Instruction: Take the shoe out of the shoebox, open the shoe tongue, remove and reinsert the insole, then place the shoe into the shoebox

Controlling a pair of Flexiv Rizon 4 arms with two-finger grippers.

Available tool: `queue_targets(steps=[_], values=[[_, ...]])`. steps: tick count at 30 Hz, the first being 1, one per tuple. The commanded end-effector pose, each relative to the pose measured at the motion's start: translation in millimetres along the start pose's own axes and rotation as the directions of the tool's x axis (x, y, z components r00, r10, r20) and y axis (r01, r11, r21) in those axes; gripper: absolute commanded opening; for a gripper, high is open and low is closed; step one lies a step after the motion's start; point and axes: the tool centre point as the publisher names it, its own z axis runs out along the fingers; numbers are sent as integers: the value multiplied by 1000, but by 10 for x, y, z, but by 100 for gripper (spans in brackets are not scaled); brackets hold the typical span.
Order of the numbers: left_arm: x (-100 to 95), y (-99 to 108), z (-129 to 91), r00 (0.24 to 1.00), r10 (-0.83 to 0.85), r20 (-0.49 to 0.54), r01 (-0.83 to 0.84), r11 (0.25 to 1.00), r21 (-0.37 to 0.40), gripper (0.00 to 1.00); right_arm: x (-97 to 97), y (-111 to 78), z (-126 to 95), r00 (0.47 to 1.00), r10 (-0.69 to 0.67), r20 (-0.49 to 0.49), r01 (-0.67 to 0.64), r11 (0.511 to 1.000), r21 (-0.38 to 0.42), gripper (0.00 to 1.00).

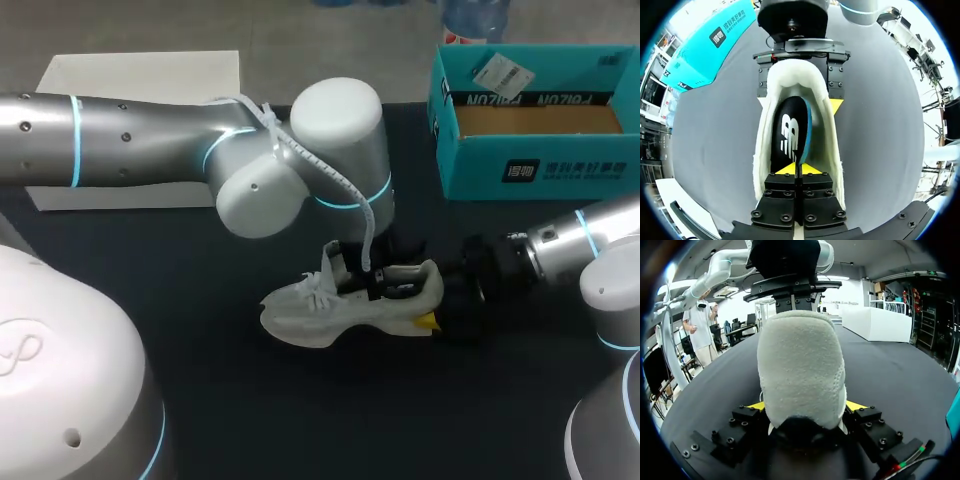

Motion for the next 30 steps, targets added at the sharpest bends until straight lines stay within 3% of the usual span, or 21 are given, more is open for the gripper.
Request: queue_targets(steps=[1,14,22,28,29,30], values=[[-25,127,-166,999,3,-47,0,998,70,0,11,-35,48,1000,0,1,0,1000,3,0],[-79,81,-434,959,37,-280,34,969,245,0,11,-35,48,1000,0,1,0,1000,3,0],[-6,-185,-491,940,84,-332,25,950,310,0,11,-35,48,1000,0,1,0,1000,3,0],[22,-270,-482,933,105,-344,13,946,324,0,11,-35,48,1000,0,1,0,1000,3,0],[27,-269,-470,932,107,-346,11,946,324,12,11,-35,48,1000,0,1,0,1000,3,0],[31,-267,-455,931,107,-349,11,947,320,33,11,-35,48,1000,0,1,0,1000,3,0]])
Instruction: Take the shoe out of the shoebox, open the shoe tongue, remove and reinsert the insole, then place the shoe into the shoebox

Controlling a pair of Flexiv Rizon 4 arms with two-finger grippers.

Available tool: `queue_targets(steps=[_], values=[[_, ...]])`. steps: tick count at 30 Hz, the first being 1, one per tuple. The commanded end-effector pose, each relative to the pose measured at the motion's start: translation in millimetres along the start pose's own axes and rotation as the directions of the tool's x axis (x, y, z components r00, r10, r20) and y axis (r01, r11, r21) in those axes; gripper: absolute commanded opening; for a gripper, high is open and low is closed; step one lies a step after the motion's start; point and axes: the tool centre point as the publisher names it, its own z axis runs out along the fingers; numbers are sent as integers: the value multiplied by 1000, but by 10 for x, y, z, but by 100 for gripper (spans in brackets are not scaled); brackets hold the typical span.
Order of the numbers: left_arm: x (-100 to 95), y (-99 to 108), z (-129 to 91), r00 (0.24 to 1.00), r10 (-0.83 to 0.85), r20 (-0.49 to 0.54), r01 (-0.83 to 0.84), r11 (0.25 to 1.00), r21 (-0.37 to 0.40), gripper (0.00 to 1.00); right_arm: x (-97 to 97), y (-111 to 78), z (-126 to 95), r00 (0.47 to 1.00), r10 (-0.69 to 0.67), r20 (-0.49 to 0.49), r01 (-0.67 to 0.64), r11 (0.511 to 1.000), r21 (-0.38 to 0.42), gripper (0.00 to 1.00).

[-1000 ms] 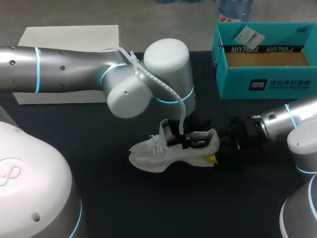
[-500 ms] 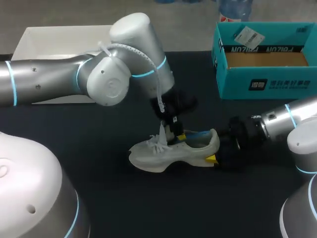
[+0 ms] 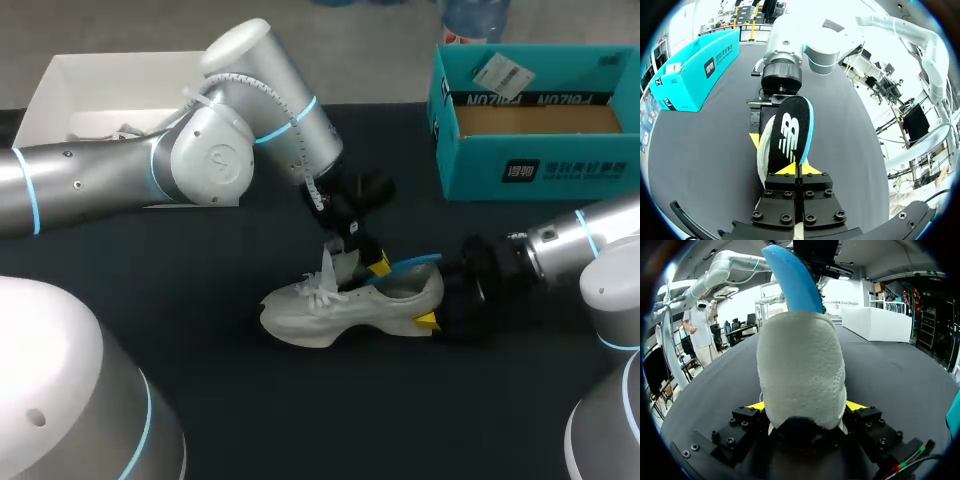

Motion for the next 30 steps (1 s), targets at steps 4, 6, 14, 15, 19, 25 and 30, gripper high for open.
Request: queue_targets(steps=[4,6,14,15,19,25,30], values=[[-18,16,73,1000,-2,-10,2,1000,-14,50,10,-35,49,1000,0,1,0,1000,3,0],[-22,40,77,1000,-3,5,3,1000,-19,55,10,-35,49,1000,0,1,0,1000,3,0],[-15,105,146,1000,7,25,-6,1000,-22,47,10,-35,49,1000,0,1,0,1000,3,0],[-7,106,160,999,12,31,-11,1000,-21,46,10,-35,49,1000,0,1,0,1000,3,0],[27,89,204,997,31,69,-31,999,-7,43,10,-35,49,1000,0,1,0,1000,3,0],[84,63,264,986,65,155,-63,998,-16,45,10,-35,49,1000,0,1,0,1000,3,0],[55,55,338,983,60,173,-57,998,-21,40,10,-35,49,1000,0,1,0,1000,3,0]])
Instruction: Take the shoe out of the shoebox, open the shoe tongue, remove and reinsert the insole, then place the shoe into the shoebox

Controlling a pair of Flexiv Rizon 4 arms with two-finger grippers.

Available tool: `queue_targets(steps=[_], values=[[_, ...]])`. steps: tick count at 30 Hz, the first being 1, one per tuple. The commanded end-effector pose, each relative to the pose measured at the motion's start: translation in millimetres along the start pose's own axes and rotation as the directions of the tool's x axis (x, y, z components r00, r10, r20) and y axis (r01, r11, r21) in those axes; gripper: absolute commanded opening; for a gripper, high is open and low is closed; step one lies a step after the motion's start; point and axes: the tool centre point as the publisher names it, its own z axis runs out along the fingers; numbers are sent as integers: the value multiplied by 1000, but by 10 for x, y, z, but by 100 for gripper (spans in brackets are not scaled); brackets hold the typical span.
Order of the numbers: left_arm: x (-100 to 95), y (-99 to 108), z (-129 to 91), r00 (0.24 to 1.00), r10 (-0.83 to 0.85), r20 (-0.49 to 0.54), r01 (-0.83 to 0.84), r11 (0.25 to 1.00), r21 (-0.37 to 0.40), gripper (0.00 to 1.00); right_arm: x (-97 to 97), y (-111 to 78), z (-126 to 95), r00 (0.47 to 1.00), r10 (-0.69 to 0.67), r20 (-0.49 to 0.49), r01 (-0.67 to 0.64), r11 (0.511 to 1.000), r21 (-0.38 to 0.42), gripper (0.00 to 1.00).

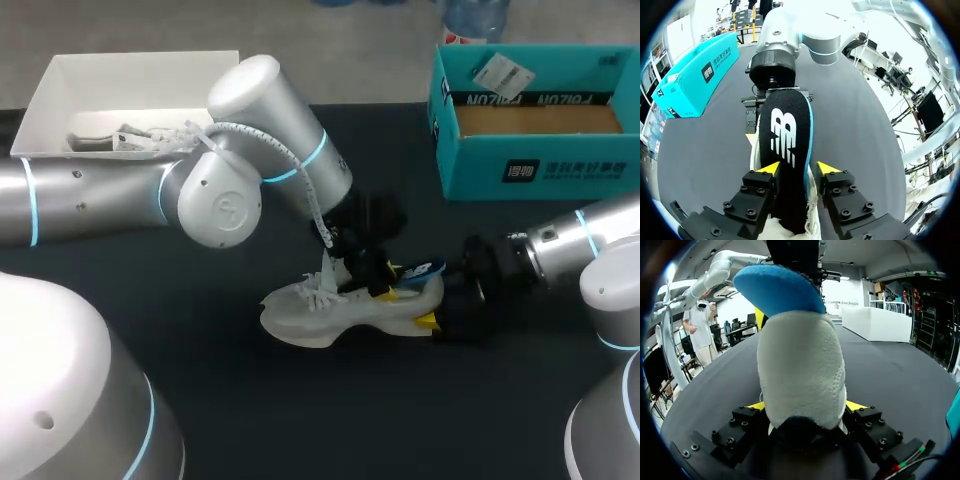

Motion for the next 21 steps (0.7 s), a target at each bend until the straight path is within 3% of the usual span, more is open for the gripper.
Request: queue_targets(steps=[1,3,12,21], values=[[15,-4,55,1000,-15,25,15,1000,2,38,10,-35,48,1000,1,1,-1,1000,3,0],[4,-2,59,999,-22,31,22,1000,3,35,10,-35,48,1000,1,1,-1,1000,3,0],[-38,-7,-3,997,-52,63,51,998,20,0,10,-35,48,1000,1,1,-1,1000,3,0],[40,-42,-158,999,-47,19,45,996,83,0,10,-35,48,1000,1,1,-1,1000,3,0]])
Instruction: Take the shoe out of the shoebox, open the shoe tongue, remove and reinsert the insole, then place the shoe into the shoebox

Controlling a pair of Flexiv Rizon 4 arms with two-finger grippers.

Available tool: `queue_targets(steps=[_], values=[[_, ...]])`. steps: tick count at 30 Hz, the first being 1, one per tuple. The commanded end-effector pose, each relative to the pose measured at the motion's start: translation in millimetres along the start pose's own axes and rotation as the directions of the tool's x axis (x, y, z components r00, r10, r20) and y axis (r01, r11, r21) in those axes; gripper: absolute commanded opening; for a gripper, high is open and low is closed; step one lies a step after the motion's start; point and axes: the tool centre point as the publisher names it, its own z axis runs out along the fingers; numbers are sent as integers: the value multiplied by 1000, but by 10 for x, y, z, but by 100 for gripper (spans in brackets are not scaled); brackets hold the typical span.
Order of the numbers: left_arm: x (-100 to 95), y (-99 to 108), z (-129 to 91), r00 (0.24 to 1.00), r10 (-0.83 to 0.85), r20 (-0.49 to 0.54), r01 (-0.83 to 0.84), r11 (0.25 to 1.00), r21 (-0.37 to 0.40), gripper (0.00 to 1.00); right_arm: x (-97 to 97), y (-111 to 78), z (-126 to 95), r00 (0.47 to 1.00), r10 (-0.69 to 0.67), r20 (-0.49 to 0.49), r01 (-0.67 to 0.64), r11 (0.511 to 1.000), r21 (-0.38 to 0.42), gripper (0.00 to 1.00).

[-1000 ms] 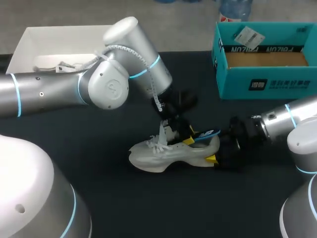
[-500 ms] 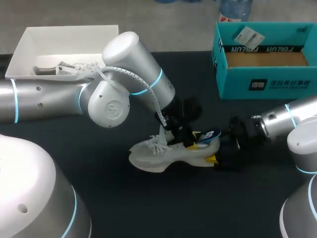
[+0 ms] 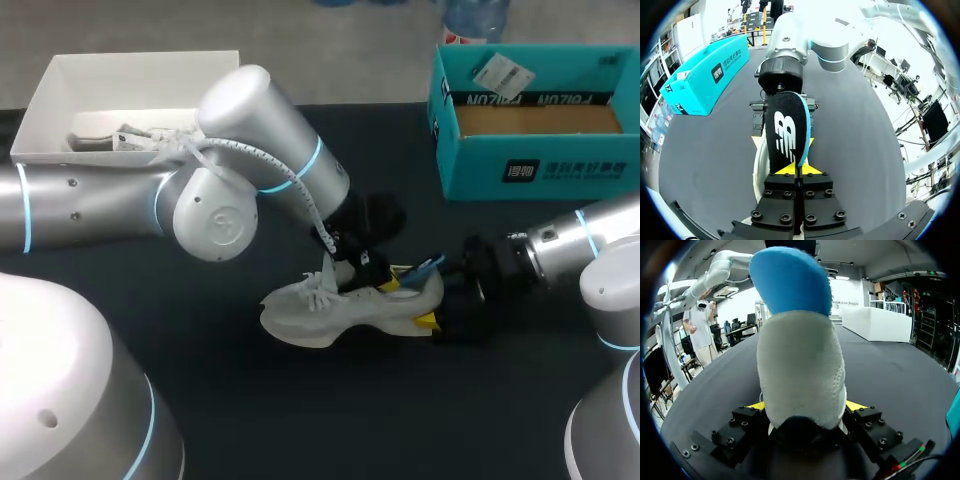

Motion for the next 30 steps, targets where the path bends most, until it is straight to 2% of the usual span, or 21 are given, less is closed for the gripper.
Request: queue_targets(steps=[1,6,10,12,15,17,30], values=[[36,16,-121,999,10,-42,-9,999,46,0,10,-35,48,1000,0,1,0,1000,3,0],[38,-55,-188,994,21,-108,-10,995,98,0,10,-35,48,1000,0,1,0,1000,3,0],[19,-66,-137,994,19,-112,-8,995,95,0,10,-35,48,1000,0,1,0,1000,3,0],[1,-57,-101,994,16,-111,-7,996,87,15,10,-35,48,1000,0,1,0,1000,3,0],[-36,-51,-54,994,9,-112,-1,997,76,27,10,-35,48,1000,0,1,0,1000,3,0],[-40,-51,-50,994,8,-113,1,997,74,32,10,-35,48,1000,0,1,0,1000,3,0],[-35,-11,10,996,3,-87,2,999,48,28,10,-35,48,1000,0,1,0,1000,3,0]])
